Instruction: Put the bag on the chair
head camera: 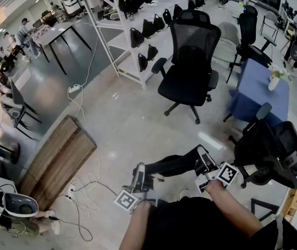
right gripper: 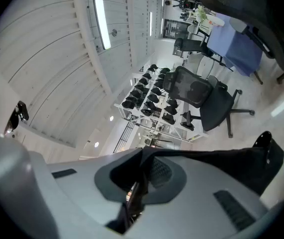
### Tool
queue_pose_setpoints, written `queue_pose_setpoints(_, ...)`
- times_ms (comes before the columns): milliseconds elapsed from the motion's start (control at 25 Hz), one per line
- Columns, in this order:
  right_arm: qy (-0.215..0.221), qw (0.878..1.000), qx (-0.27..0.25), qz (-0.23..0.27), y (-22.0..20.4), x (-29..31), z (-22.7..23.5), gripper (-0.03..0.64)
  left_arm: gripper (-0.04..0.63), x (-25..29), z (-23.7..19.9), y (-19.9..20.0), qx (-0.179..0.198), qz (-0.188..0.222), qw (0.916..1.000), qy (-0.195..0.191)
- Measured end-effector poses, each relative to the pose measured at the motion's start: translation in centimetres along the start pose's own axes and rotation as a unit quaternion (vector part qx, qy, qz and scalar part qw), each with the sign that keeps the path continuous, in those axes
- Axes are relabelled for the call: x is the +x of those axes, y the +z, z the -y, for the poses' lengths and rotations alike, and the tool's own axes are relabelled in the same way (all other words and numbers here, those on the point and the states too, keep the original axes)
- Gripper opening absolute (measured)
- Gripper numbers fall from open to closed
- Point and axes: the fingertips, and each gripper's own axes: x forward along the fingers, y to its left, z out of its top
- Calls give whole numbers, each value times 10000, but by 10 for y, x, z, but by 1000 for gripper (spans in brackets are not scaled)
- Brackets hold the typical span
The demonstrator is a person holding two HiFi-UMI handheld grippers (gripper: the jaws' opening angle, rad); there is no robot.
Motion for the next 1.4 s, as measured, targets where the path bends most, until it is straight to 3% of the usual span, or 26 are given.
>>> queue_pose_setpoints(680, -30, 9995, 299, 27, 19, -12, 20, 8, 12, 11, 2, -21, -12, 4, 10000, 31)
queue_pose_setpoints(1040, 235, 9986, 150, -440, 30, 3, 11, 8, 14, 21, 15, -20, 233, 210, 9995, -65)
queue_pose_setpoints(1400, 444, 9960, 203, -743, 26, 38, 3, 8, 14, 18, 15, -7, 312, 433, 9985, 113)
